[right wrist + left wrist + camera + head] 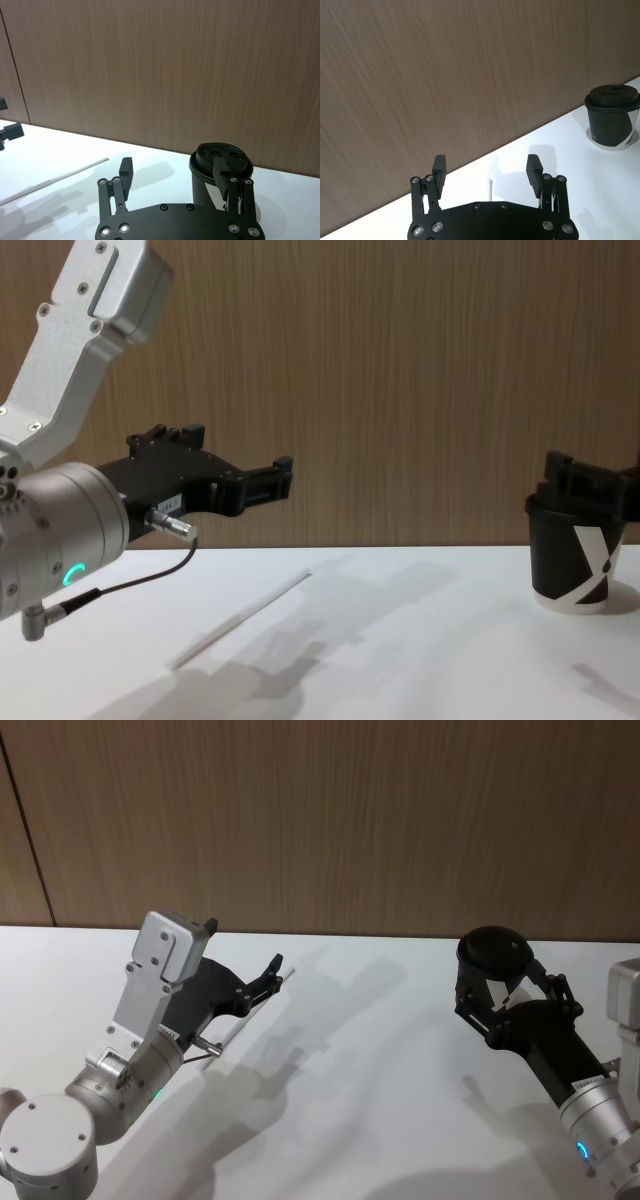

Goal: Pick up the straw with one hand, pass it to the other hand, and insert it into the cup.

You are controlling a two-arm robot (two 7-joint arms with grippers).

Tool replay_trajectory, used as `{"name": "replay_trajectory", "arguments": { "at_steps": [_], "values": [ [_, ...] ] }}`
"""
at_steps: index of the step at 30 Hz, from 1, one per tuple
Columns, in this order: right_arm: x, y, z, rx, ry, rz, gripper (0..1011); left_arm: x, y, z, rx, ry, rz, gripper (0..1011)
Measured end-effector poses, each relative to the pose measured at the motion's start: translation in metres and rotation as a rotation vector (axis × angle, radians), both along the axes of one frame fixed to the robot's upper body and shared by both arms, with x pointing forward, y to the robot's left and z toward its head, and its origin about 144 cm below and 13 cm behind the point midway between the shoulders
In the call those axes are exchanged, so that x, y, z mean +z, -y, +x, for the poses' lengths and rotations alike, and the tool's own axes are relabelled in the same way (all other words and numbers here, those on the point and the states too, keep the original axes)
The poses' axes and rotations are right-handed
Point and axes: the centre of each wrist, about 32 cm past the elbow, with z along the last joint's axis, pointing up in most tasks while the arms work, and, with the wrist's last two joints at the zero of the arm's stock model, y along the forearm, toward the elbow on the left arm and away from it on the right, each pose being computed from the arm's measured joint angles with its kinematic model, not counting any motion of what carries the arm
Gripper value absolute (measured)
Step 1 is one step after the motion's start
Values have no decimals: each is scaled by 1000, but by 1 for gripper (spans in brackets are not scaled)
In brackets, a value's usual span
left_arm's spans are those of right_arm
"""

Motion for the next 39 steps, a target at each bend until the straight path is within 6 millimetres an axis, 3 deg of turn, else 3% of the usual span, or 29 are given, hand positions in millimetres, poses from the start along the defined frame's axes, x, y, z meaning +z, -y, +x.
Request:
{"name": "replay_trajectory", "arguments": {
  "at_steps": [39],
  "values": [
    [0, 0, 0, 0, 0, 0, 1001, 0, 0, 0, 0, 0, 0, 1003]
  ]
}}
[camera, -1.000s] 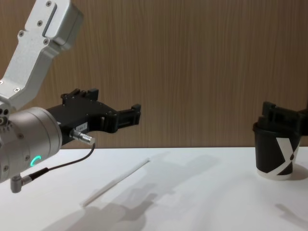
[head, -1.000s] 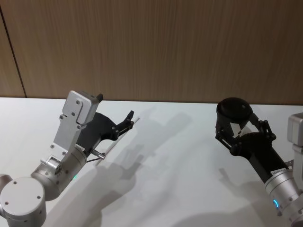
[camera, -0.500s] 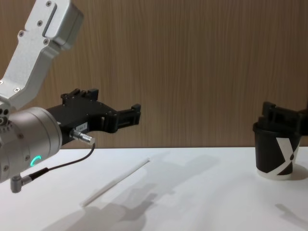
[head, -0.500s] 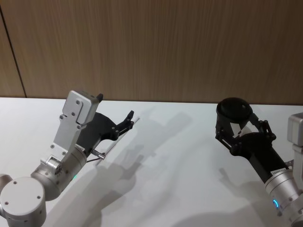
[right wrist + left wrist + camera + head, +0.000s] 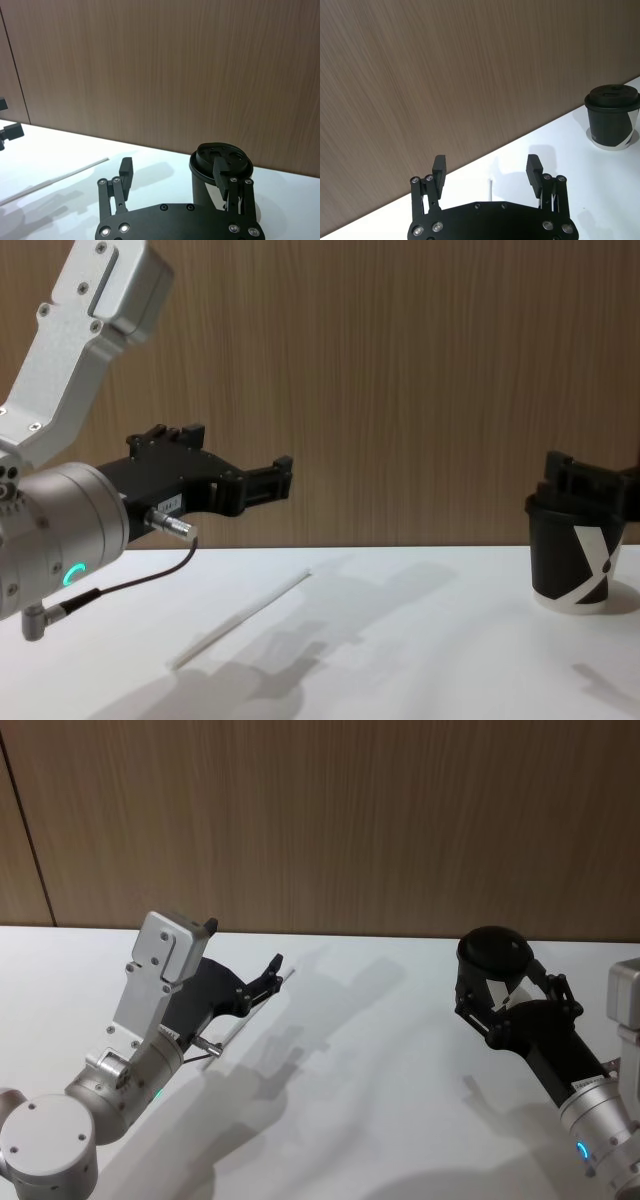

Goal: Pick up the straw with one hand, pass it to the other hand, and insert it into the cup.

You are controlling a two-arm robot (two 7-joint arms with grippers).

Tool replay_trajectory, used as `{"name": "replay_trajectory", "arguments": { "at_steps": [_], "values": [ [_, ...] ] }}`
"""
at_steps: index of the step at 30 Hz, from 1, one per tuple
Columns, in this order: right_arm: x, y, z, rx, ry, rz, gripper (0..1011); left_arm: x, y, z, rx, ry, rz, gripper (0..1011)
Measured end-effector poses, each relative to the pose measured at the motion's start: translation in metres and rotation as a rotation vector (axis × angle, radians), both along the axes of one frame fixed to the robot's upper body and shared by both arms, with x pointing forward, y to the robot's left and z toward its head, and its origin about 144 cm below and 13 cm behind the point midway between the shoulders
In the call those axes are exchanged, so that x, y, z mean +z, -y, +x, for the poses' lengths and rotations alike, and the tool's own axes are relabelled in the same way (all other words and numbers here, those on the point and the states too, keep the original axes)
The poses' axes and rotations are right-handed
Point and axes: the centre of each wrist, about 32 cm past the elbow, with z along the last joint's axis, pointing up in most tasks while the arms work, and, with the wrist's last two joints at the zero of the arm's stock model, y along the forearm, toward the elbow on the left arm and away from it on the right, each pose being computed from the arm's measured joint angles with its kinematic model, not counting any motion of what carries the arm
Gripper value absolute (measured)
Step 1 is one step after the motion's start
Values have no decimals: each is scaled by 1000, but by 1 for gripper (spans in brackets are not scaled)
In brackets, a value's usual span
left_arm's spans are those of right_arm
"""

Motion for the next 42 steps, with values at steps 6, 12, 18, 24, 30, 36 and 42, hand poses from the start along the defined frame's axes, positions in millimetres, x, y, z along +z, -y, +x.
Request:
{"name": "replay_trajectory", "arguments": {
  "at_steps": [6, 12, 18, 24, 30, 36, 42],
  "values": [
    [0, 0, 0, 0, 0, 0, 1001, 0, 0, 0, 0, 0, 0, 1003],
    [0, 0, 0, 0, 0, 0, 1001, 0, 0, 0, 0, 0, 0, 1003],
    [0, 0, 0, 0, 0, 0, 1001, 0, 0, 0, 0, 0, 0, 1003],
    [0, 0, 0, 0, 0, 0, 1001, 0, 0, 0, 0, 0, 0, 1003],
    [0, 0, 0, 0, 0, 0, 1001, 0, 0, 0, 0, 0, 0, 1003],
    [0, 0, 0, 0, 0, 0, 1001, 0, 0, 0, 0, 0, 0, 1003],
    [0, 0, 0, 0, 0, 0, 1001, 0, 0, 0, 0, 0, 0, 1003]
  ]
}}
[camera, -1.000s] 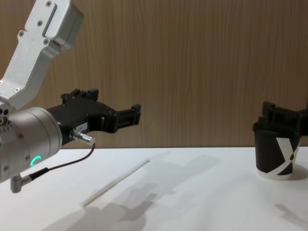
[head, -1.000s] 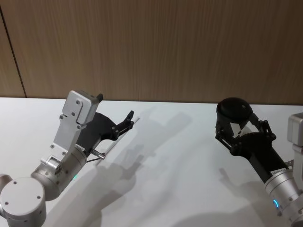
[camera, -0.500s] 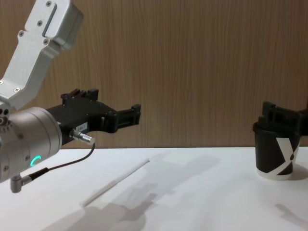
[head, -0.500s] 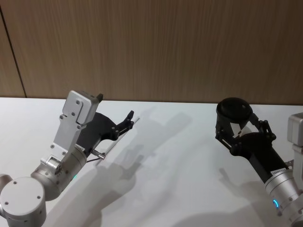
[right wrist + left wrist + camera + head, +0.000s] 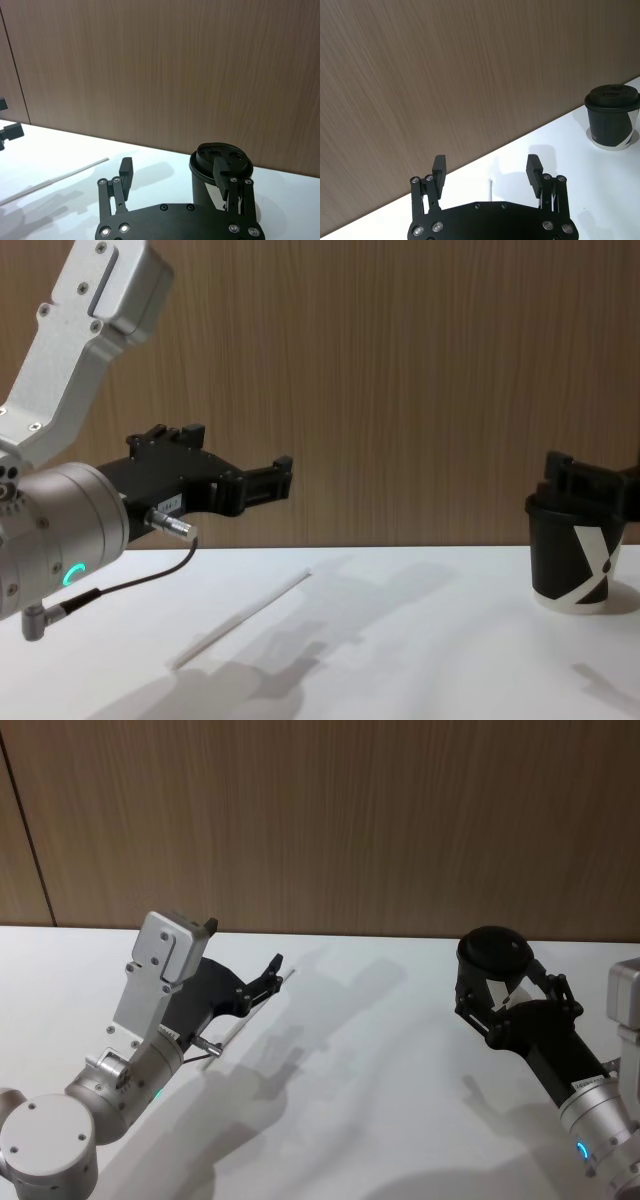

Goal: Pick up the straw with one hand, pass it to the other hand, and insert it into the cup.

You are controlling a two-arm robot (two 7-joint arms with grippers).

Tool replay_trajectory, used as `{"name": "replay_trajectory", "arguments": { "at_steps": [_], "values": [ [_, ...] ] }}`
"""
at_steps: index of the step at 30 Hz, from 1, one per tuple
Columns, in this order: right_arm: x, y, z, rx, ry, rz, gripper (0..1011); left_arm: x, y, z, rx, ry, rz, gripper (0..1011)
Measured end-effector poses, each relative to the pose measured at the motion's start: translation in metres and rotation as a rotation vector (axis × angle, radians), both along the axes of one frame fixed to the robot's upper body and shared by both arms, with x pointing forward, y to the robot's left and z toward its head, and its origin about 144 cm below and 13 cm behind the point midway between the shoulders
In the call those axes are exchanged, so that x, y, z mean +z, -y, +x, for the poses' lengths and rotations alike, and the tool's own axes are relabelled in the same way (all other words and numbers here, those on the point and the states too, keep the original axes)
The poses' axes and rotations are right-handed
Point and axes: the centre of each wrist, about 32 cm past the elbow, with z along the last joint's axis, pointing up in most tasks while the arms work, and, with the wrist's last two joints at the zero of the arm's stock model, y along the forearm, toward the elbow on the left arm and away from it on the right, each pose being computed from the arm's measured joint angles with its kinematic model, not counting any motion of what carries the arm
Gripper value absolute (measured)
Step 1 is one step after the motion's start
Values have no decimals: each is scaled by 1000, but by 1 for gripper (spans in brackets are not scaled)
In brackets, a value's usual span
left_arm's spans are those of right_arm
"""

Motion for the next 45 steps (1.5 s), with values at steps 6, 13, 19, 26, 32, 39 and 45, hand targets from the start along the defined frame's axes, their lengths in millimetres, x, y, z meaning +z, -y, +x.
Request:
{"name": "replay_trajectory", "arguments": {
  "at_steps": [6, 13, 19, 26, 32, 39, 45],
  "values": [
    [0, 0, 0, 0, 0, 0, 1001, 0, 0, 0, 0, 0, 0, 1003],
    [0, 0, 0, 0, 0, 0, 1001, 0, 0, 0, 0, 0, 0, 1003],
    [0, 0, 0, 0, 0, 0, 1001, 0, 0, 0, 0, 0, 0, 1003],
    [0, 0, 0, 0, 0, 0, 1001, 0, 0, 0, 0, 0, 0, 1003],
    [0, 0, 0, 0, 0, 0, 1001, 0, 0, 0, 0, 0, 0, 1003],
    [0, 0, 0, 0, 0, 0, 1001, 0, 0, 0, 0, 0, 0, 1003],
    [0, 0, 0, 0, 0, 0, 1001, 0, 0, 0, 0, 0, 0, 1003]
  ]
}}
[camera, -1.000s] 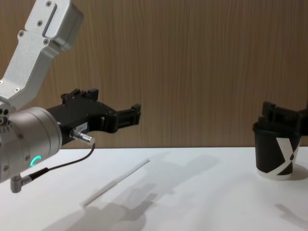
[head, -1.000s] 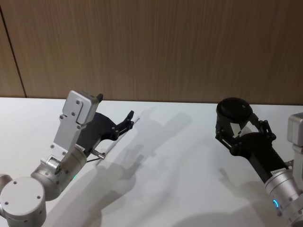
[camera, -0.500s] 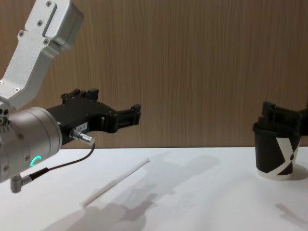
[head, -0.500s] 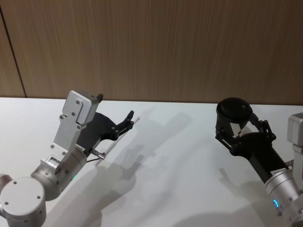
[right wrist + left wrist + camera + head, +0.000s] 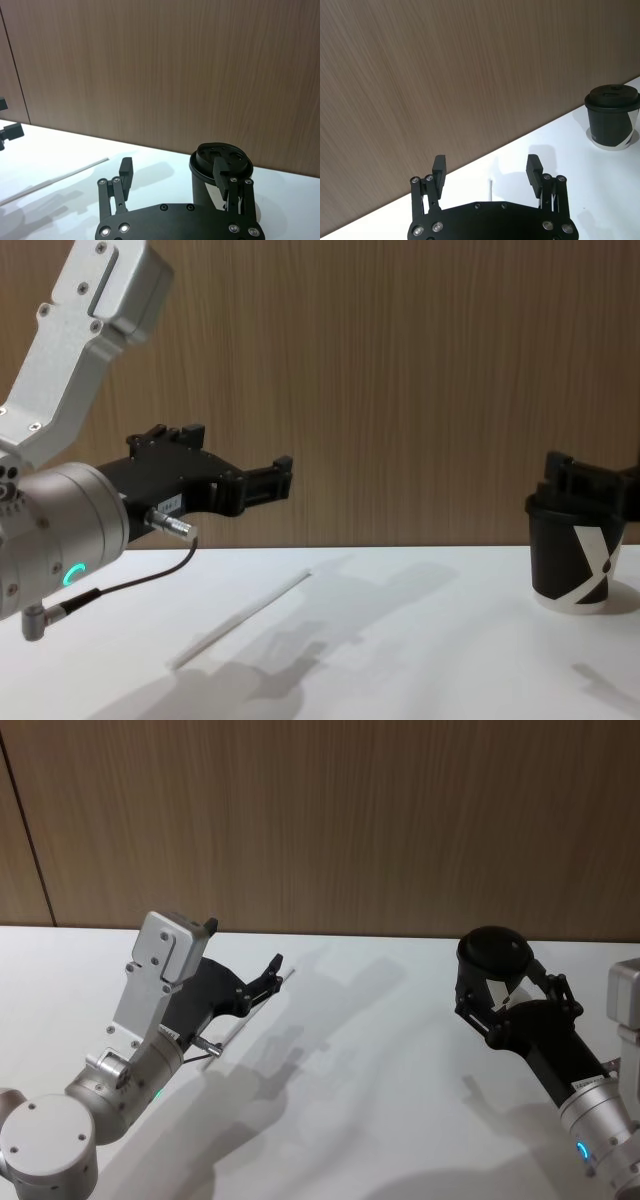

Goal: Pick up the straw with one hand, pass it to the other hand, and insert it into the cup.

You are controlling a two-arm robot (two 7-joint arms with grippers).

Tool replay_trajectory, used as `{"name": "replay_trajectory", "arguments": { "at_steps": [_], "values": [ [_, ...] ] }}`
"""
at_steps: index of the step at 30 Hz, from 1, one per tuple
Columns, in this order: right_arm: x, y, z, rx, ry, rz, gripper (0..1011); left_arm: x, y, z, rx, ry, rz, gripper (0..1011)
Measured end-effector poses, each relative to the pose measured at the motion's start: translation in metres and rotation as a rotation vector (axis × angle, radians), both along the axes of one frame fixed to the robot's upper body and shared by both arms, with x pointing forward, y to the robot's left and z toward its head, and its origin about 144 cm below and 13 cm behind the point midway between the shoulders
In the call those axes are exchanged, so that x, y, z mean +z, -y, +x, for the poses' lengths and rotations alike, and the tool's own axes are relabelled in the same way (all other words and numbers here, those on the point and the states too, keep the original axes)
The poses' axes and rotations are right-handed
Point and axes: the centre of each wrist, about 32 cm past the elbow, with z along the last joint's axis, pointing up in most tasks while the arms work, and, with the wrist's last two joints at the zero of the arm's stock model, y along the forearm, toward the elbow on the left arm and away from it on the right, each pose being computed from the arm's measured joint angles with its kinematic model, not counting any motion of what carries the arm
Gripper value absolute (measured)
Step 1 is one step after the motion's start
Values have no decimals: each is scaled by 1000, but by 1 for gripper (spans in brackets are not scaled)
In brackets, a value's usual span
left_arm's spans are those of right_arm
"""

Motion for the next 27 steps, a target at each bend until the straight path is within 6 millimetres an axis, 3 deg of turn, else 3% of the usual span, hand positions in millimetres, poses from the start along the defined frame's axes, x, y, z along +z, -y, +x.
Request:
{"name": "replay_trajectory", "arguments": {
  "at_steps": [27],
  "values": [
    [0, 0, 0, 0, 0, 0, 1001, 0, 0, 0, 0, 0, 0, 1003]
  ]
}}
